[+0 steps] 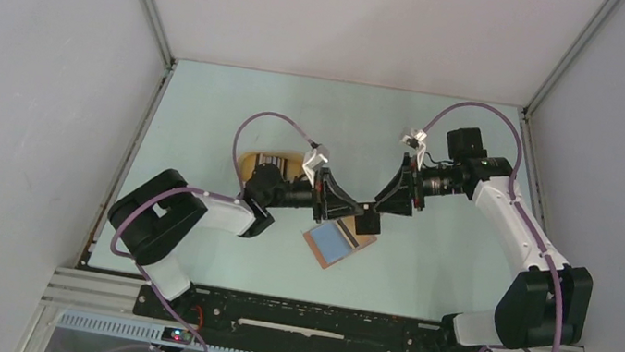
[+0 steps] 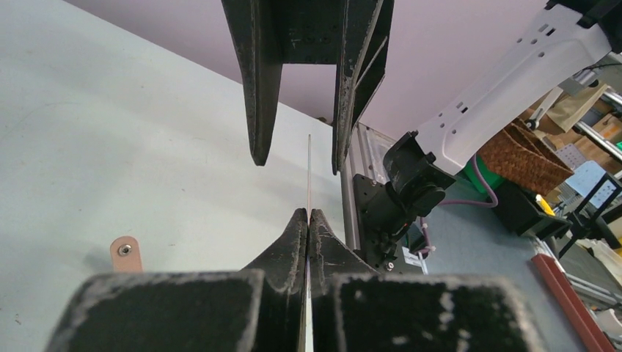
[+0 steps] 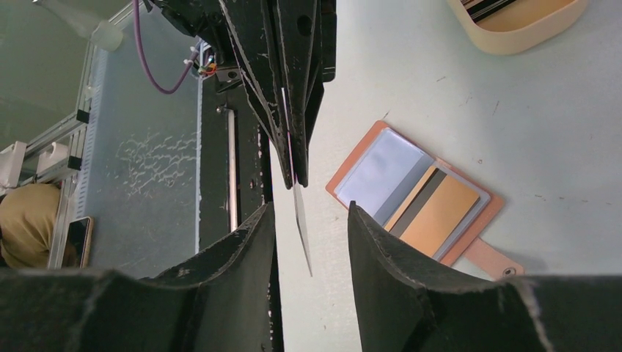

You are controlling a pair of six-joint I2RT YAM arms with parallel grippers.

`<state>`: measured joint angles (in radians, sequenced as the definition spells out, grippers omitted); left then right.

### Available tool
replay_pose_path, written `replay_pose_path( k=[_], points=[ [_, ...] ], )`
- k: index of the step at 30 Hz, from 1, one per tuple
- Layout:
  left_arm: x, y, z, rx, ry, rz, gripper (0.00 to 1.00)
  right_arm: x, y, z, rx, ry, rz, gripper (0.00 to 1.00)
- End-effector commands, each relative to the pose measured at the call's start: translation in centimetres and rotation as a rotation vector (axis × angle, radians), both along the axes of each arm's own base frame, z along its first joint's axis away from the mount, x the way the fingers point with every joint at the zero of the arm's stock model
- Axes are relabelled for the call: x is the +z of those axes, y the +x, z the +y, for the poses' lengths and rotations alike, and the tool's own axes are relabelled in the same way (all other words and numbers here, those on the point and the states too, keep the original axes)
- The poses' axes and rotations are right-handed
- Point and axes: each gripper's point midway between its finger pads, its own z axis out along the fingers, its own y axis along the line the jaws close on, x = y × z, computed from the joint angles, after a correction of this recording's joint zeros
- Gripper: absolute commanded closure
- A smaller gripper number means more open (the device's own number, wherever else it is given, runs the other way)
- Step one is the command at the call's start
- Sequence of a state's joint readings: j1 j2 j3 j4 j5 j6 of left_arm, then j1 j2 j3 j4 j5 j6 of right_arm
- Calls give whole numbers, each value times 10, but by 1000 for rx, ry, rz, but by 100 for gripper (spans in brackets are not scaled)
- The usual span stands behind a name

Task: Put the credit cards into the card holder
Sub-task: Insert the credit card into the card holder.

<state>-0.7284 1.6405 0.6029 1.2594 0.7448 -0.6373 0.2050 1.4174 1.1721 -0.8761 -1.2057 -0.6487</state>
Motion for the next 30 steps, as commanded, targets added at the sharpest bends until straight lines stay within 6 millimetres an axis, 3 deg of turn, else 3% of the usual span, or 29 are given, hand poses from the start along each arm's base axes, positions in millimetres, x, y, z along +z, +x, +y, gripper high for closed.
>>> replay_pose_path(
  k=[1,30],
  points=[
    [11,0,-8,-18,0,-67,100,18,2,2,15,36,-51,52],
    [11,-3,-11,-43,11,-65,100,-3,6,3,42,-28,5,68]
  ],
)
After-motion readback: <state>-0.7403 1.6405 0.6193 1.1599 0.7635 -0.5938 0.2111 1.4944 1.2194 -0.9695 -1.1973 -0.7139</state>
